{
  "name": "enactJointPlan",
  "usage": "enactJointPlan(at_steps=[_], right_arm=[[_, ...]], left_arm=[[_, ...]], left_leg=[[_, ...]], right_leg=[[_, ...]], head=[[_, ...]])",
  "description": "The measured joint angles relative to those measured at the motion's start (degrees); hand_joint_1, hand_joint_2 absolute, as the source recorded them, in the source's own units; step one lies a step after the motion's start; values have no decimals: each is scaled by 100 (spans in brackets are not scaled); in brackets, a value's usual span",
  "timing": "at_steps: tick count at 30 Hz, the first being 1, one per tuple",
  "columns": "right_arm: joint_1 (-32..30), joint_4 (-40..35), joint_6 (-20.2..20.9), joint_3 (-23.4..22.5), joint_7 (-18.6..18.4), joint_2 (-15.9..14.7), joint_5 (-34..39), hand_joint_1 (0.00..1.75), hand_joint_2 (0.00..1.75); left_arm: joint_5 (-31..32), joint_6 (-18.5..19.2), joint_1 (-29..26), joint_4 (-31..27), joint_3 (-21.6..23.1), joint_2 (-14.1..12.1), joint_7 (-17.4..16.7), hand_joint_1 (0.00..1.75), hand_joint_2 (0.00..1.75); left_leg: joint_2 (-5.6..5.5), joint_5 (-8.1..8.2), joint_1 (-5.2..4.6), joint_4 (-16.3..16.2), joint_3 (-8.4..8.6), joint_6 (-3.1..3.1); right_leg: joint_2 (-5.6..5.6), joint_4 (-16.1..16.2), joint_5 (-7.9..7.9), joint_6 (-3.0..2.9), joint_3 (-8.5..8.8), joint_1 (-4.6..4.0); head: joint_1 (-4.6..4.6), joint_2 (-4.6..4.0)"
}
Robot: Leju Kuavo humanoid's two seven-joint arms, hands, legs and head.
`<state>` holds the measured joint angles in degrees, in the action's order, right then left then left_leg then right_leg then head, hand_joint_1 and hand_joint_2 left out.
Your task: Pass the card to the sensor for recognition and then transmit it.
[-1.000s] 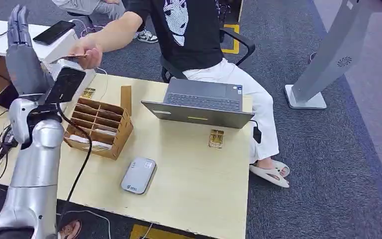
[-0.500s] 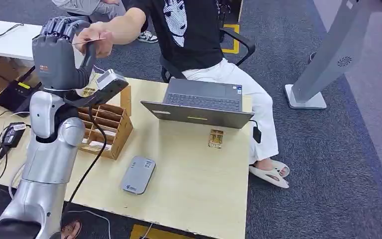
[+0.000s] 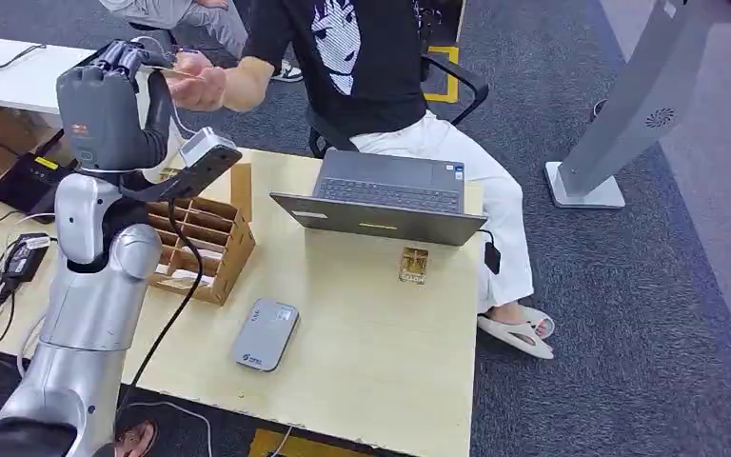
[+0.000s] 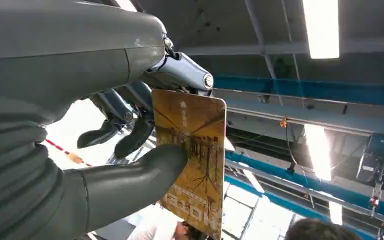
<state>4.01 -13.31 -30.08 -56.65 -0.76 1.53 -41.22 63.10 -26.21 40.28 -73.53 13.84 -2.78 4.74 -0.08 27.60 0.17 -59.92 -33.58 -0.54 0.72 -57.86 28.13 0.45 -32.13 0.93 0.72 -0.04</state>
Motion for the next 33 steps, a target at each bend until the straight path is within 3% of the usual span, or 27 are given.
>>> enactJointPlan(at_steps=[17, 19, 20, 22, 24, 33], right_arm=[[0, 4, -22, 0, -53, 2, 11, 0, 175], [-3, 7, -107, -28, -181, 72, 110, 0, 175], [-35, 7, -171, -53, -155, 125, 140, 0, 175], [-82, 7, -254, -107, -111, 186, 162, 0, 175], [-104, 4, -256, -142, -103, 230, 155, 0, 175], [-125, 7, -256, -190, -144, 293, 72, 0, 175]], left_arm=[[-103, 101, -16, 2, 9, 0, 99, 175, 175], [-709, 931, -527, -358, 184, -4, 687, 175, 175], [-578, 1247, -1034, -743, 388, 0, 763, 175, 175], [-238, 1053, -1978, -1152, 952, -2, 513, 175, 175], [-309, 765, -2492, -1465, 1365, -83, 312, 175, 175], [-588, 822, -2818, -1926, 1703, -328, 175, 175, 175]], left_leg=[[1, 0, 0, 0, 0, 0], [10, 8, -11, 7, 17, -5], [12, 15, -17, 15, 33, -14], [11, 17, -16, 12, 17, -18], [16, 18, -13, 5, -18, -18], [3, 11, -10, 7, -17, -17]], right_leg=[[0, 0, 0, 0, 1, 0], [11, 3, 3, 2, 15, 10], [13, 6, 14, 13, 25, 21], [14, 5, 25, 18, 13, 20], [20, 5, 21, 15, -22, 17], [-1, 4, 17, 15, -12, 16]], head=[[-2, 2], [7, 0], [9, 0], [2, 0], [-4, 2], [0, 0]])
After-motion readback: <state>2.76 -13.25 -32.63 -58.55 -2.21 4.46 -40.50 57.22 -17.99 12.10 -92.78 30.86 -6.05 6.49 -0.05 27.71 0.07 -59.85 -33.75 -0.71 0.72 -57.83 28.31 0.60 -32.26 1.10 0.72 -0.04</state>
